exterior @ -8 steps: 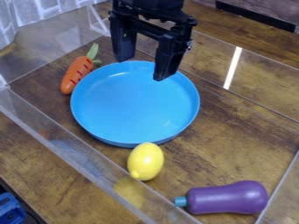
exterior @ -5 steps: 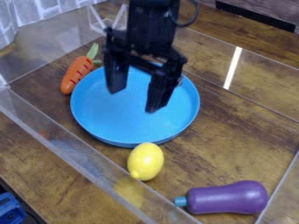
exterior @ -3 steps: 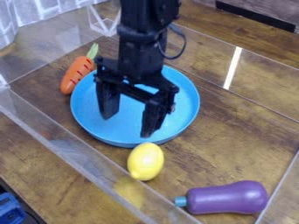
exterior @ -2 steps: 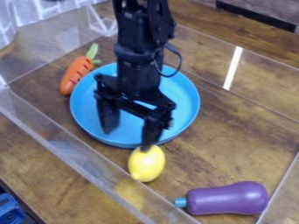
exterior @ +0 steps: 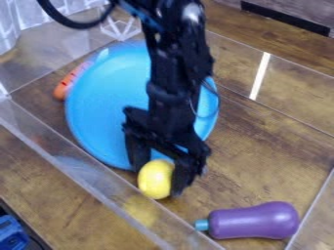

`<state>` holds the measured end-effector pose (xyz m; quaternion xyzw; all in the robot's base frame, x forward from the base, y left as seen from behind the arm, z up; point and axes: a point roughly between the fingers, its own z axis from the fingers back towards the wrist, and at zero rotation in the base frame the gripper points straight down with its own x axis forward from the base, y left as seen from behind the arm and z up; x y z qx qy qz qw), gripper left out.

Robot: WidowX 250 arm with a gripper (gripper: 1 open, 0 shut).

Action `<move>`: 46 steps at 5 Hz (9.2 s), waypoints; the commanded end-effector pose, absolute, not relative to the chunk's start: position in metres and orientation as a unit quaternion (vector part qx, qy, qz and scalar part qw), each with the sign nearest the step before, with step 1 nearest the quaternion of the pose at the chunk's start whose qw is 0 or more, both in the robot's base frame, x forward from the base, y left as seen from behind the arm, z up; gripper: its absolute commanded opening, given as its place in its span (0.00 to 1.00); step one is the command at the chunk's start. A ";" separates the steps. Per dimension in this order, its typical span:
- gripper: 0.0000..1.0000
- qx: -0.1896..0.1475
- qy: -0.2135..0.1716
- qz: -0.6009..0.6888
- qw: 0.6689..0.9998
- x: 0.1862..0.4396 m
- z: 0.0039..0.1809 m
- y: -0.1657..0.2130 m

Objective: Put the lemon on the blue tray

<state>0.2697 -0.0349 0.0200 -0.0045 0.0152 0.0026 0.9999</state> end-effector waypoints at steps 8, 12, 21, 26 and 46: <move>0.00 -0.013 -0.012 -0.033 0.999 0.268 0.026 -0.015; 0.00 -0.012 -0.014 -0.005 1.000 0.257 0.023 -0.029; 0.00 0.042 -0.090 -0.012 0.995 0.306 0.093 -0.009; 0.00 0.052 -0.124 -0.035 0.990 0.321 0.062 -0.025; 0.00 0.120 -0.197 0.027 0.973 0.318 0.075 0.109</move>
